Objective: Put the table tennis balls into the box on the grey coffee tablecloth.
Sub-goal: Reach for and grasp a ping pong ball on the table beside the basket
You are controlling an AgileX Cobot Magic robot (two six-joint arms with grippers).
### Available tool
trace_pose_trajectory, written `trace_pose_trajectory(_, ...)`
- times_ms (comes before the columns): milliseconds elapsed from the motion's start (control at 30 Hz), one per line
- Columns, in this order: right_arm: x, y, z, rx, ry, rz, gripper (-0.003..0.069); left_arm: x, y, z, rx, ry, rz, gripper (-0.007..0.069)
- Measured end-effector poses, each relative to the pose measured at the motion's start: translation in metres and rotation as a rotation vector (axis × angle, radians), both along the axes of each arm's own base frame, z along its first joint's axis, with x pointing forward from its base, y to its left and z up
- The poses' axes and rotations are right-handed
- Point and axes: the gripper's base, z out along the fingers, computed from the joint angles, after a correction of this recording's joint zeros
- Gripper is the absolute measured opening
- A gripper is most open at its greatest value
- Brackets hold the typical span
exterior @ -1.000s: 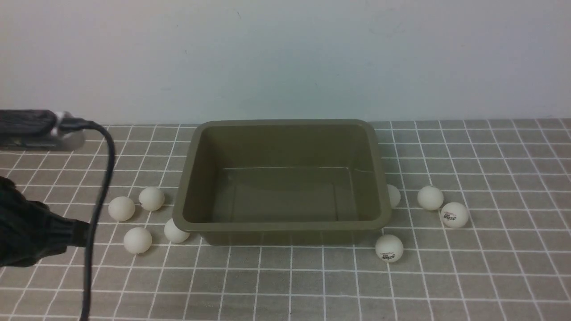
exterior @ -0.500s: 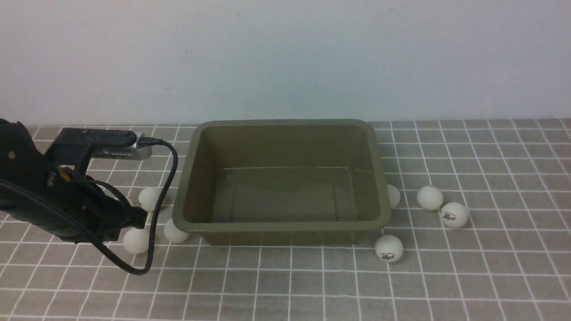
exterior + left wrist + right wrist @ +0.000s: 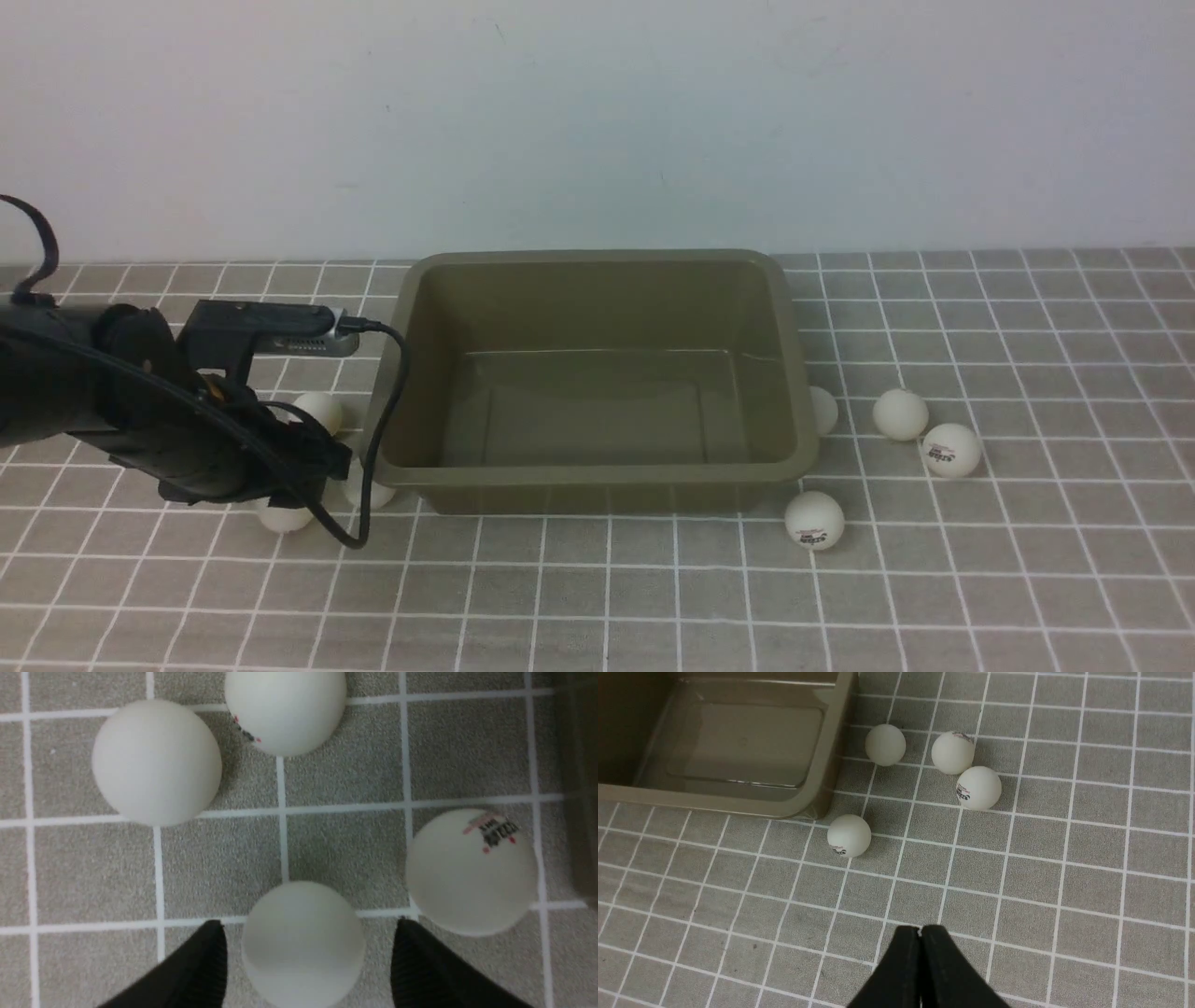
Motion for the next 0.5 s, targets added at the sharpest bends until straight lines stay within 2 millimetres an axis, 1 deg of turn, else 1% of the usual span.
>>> trace_pose_trajectory(67, 0.001, 0.0, 0.0, -0.006, -0.004, 0.007, -0.0015, 0.004, 0.0, -0.01, 0.002, 0.001, 0.002, 0.0461)
trace_pose_trajectory(133, 0.003, -0.001, 0.001, -0.01, -0.029, 0.003, -0.0015, 0.007, 0.0, -0.021, 0.005, 0.014, 0.004, 0.0447)
trace_pose_trajectory(233, 0.007, -0.002, 0.002, -0.015, -0.061, -0.012, -0.0015, 0.006, 0.0, -0.026, 0.006, 0.04, 0.004, 0.034)
trace_pose_trajectory(300, 0.016, -0.004, 0.0, -0.03, -0.049, -0.027, -0.0015, 0.005, -0.001, -0.017, 0.005, 0.064, -0.001, 0.0346)
trace_pose_trajectory(367, 0.027, -0.007, -0.004, -0.038, -0.013, -0.04, -0.001, 0.002, -0.001, 0.0, 0.003, 0.075, -0.009, 0.0346)
trace_pose_trajectory(467, 0.054, -0.009, -0.015, -0.037, 0.052, -0.054, 0.0011, -0.008, -0.001, 0.045, -0.006, 0.037, -0.02, 0.0346)
trace_pose_trajectory(500, 0.061, -0.01, -0.02, -0.035, 0.074, -0.055, 0.002, -0.011, -0.001, 0.057, -0.011, 0.01, -0.02, 0.0346)
